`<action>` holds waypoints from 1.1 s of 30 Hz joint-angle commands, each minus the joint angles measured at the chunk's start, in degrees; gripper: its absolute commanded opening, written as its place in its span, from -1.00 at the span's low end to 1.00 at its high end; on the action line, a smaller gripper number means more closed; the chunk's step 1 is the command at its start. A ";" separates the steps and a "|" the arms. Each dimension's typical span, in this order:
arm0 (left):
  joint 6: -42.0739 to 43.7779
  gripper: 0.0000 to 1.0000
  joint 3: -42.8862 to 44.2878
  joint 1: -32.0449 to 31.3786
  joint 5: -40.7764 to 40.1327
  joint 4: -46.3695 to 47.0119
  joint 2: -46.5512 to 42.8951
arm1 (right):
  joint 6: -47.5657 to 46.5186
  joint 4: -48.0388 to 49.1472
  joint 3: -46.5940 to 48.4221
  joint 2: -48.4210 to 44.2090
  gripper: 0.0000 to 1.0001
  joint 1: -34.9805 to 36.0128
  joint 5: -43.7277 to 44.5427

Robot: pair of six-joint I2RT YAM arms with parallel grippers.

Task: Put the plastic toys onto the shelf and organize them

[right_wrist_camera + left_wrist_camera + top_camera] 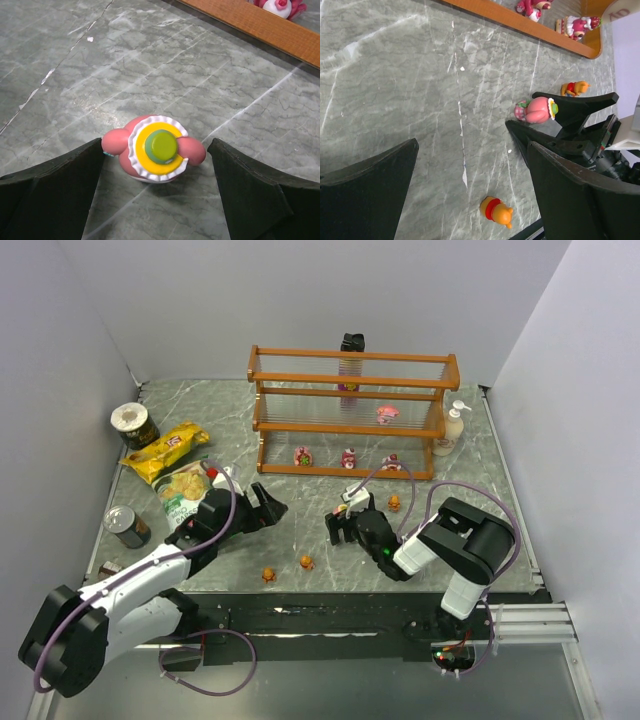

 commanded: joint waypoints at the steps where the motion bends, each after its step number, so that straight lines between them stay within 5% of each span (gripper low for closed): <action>1: 0.62 0.93 1.23 0.37 -0.40 1.55 0.79 | -0.75 0.64 0.11 0.67 0.81 -0.59 -2.00; 6: 0.36 0.93 1.14 0.37 -0.14 2.17 1.50 | -1.54 1.15 0.37 0.75 0.59 -0.86 -1.91; 16: 0.36 0.93 1.23 0.37 0.04 2.34 2.38 | -1.37 1.60 1.60 1.10 0.86 -1.12 -2.00; 25: 0.36 0.93 1.40 0.37 0.21 2.52 2.73 | -1.19 1.16 1.95 -0.65 0.70 -1.21 -0.85; 33: 0.36 0.93 1.40 0.37 0.12 2.52 2.64 | -1.45 -0.07 2.66 -2.50 0.75 -1.21 -0.85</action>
